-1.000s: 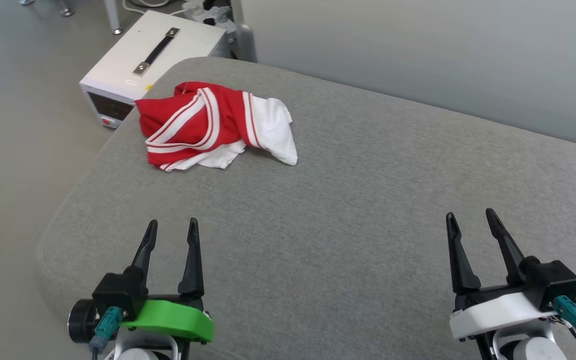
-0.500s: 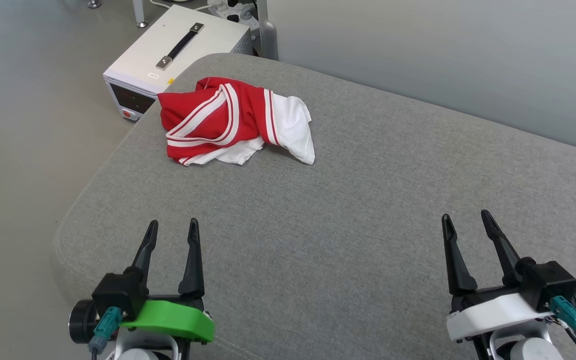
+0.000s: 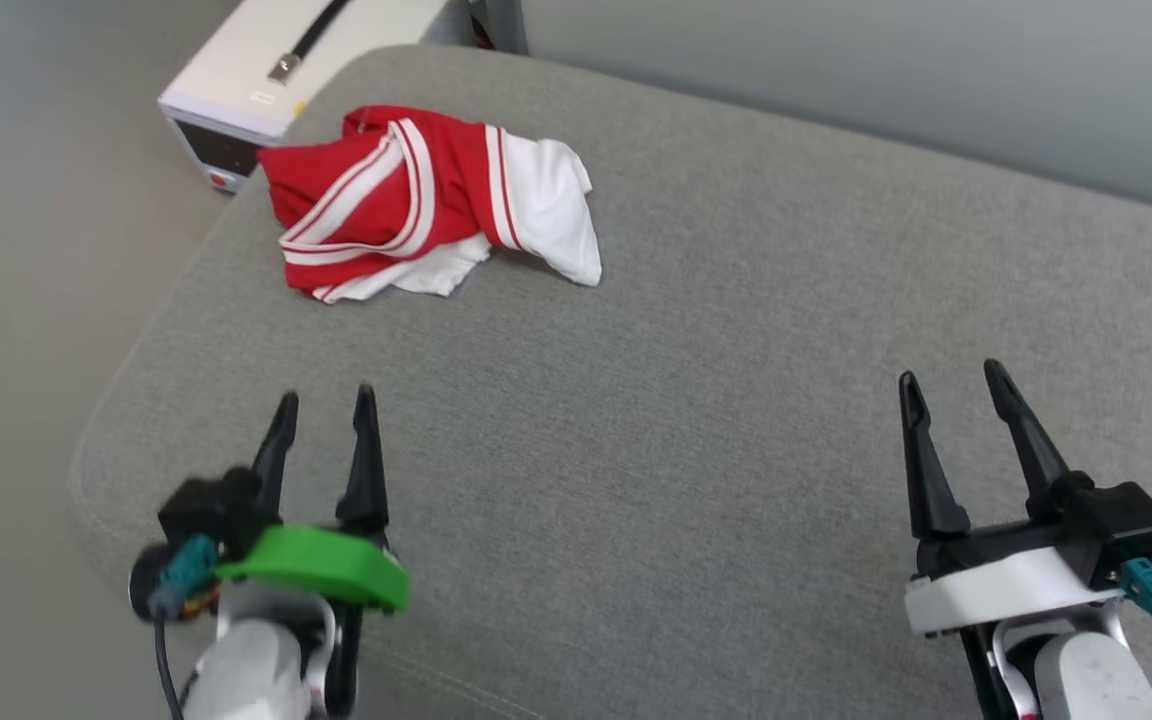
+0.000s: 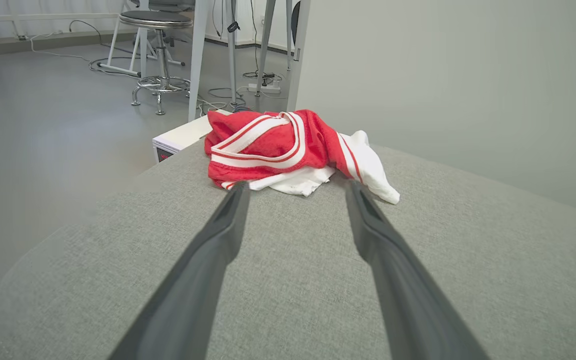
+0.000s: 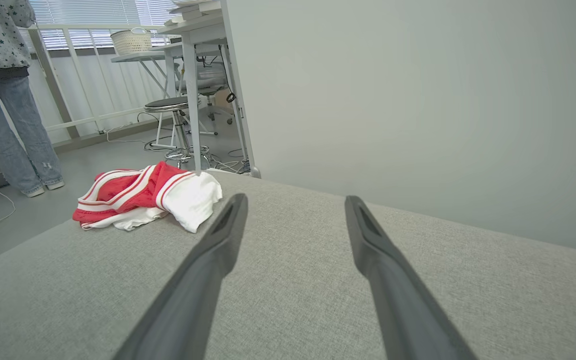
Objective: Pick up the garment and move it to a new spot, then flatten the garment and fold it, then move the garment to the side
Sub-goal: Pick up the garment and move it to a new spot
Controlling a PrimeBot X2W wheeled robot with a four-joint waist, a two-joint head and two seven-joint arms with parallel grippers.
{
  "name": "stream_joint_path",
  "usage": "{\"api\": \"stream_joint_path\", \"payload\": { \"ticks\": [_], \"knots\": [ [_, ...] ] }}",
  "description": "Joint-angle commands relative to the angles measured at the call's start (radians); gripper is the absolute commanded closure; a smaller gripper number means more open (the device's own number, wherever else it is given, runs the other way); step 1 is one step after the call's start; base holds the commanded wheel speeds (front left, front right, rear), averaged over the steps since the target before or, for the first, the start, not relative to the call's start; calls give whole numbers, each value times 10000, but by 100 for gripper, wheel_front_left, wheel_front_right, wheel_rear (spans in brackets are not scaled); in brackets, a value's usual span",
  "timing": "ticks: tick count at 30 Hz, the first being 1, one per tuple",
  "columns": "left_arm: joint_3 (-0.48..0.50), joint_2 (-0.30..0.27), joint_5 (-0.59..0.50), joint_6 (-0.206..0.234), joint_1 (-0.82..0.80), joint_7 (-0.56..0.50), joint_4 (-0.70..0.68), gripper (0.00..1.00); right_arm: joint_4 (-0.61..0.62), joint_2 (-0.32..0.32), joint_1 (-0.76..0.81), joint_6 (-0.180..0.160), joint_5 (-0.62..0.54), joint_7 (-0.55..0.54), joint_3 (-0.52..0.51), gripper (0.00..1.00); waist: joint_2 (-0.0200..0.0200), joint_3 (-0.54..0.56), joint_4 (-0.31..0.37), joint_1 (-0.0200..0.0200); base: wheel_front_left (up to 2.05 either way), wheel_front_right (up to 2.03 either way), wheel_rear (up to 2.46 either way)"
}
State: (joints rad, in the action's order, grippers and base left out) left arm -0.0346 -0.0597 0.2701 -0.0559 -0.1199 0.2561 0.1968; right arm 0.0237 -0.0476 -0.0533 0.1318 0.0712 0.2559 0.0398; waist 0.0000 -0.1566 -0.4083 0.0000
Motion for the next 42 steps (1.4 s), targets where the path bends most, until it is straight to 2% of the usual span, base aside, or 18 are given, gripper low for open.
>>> {"api": "stream_joint_path", "payload": {
  "ticks": [1, 4, 7, 11, 16, 20, 23, 26, 30, 38, 39, 40, 41, 42],
  "knots": [
    [48, -93, -11, -170, -630, 57, 321, 0, 129, -40, -205, -11, -151, 59, -5, 0, 0, -906, 538, 0, 0, 0, 0],
    [6, -579, 136, -429, -1899, -199, 1153, 0, 445, -207, -431, -11, -272, 59, 37, 0, 0, -1590, 862, 0, 0, 0, 0],
    [-144, -1147, 345, -603, -3189, -989, 1704, 0, 744, -439, -626, -11, -368, 59, 45, 0, 0, -2144, 1113, 0, 0, 0, 0],
    [-364, -2006, 1315, -727, -4904, -2997, 2427, 0, 1160, -535, -872, -11, -288, 31, -15, 0, 0, -2896, 1488, 0, 0, 0, 0],
    [-1050, -3549, 2894, -743, -6712, -5561, 2905, 0, 1783, -622, -1227, -11, -127, -146, 99, 0, 0, -3687, 2006, 0, 0, 0, 0],
    [-1429, -4585, 3822, -745, -7581, -7472, 3404, 0, 2158, -617, -1459, -11, -108, -223, 231, 0, 0, -4164, 2433, 0, 0, 0, 0],
    [-1585, -5109, 4249, -746, -8037, -8653, 3787, 0, 2341, -579, -1531, -11, -136, -243, 251, 0, 0, -4492, 2703, 0, 0, 0, 0],
    [-1618, -5368, 4504, -746, -8351, -9263, 4021, 0, 2430, -559, -1536, -11, -152, -244, 221, 0, 0, -4723, 2911, 0, 0, 0, 0],
    [-1516, -5622, 4522, -644, -8709, -9415, 4495, 0, 2490, -546, -1584, -11, -162, -210, 223, 0, 0, -4962, 3153, 0, 0, 0, 0],
    [-1694, -5719, 4473, -555, -9110, -9823, 5622, 0, 2649, -560, -1585, -11, -338, -190, 218, 0, 0, -5280, 3316, 0, 0, 0, 0],
    [-1739, -5694, 4533, -573, -9120, -9989, 5759, 45, 2658, -566, -1575, -11, -351, -188, 205, 0, 0, -5292, 3314, 0, 0, 0, 0],
    [-1735, -5660, 4621, -588, -9129, -10090, 5852, 81, 2660, -565, -1568, -11, -367, -186, 201, 0, 0, -5297, 3310, 0, 0, 0, 0],
    [-1709, -5602, 4757, -606, -9138, -10192, 5938, 100, 2659, -560, -1557, -11, -393, -188, 206, 0, 0, -5297, 3295, 0, 0, 0, 0],
    [-1705, -5545, 4871, -627, -9132, -10265, 5990, 100, 2650, -555, -1542, -11, -417, -193, 225, 0, 0, -5283, 3270, 0, 0, 0, 0]
  ]
}}
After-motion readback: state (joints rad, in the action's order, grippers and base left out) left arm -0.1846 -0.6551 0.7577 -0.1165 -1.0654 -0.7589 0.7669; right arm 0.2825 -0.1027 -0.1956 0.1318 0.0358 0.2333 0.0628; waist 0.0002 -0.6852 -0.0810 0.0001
